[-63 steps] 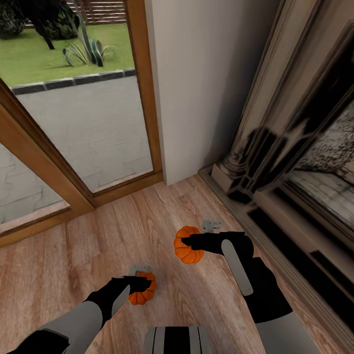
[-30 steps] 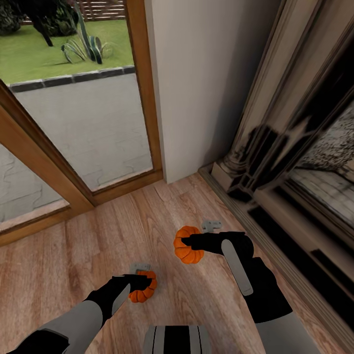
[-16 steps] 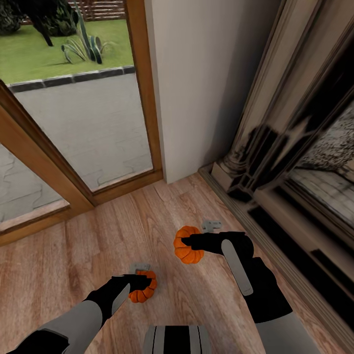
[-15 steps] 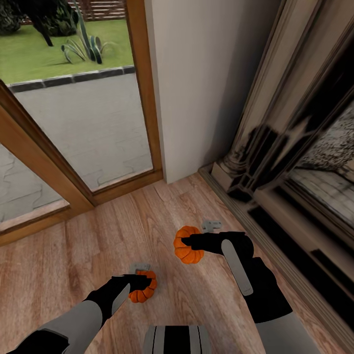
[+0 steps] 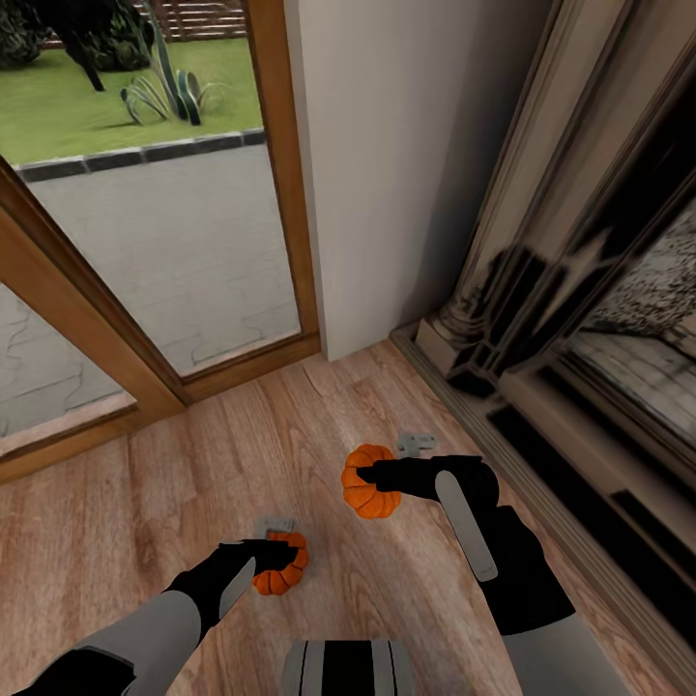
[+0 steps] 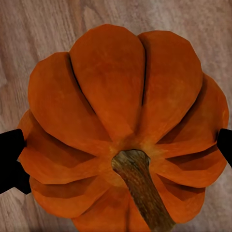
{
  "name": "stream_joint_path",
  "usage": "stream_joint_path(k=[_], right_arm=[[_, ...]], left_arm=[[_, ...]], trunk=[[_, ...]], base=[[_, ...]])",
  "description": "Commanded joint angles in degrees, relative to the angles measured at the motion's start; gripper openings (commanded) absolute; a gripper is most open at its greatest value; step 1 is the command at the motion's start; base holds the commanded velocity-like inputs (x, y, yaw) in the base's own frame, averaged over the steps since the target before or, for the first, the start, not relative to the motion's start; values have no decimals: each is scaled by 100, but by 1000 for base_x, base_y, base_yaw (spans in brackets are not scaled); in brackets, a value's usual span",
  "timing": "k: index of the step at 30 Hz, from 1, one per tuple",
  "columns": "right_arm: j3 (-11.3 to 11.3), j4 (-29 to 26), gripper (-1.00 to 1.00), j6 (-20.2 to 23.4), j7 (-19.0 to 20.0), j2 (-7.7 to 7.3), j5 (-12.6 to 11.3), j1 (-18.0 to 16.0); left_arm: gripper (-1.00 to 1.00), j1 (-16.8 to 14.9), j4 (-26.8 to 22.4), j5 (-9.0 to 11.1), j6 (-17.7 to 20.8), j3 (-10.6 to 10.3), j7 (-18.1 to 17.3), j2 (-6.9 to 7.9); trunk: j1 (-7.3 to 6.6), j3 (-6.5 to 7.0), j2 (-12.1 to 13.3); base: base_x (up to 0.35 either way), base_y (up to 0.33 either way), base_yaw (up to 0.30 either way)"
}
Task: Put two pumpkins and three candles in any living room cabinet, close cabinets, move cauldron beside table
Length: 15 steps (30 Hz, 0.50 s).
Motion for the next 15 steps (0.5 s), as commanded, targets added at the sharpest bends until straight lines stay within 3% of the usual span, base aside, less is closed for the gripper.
stream_joint_path(k=[1, 9, 15], right_arm=[[1, -4, -100, 19, -48, 1, -67, -3], [0, -4, -100, 19, -48, -6, -71, -3], [0, -4, -100, 19, -48, -8, -70, -3]], left_arm=[[-100, 4, 72, 36, 27, -35, 10, 6], [-100, 5, 71, 42, 29, -30, 0, 7], [-100, 2, 71, 42, 38, -20, -1, 7]], trunk=[[1, -4, -1], [1, -4, -1], [-15, 129, 7]], base=[[0, 0, 0], [0, 0, 0], [0, 0, 0]])
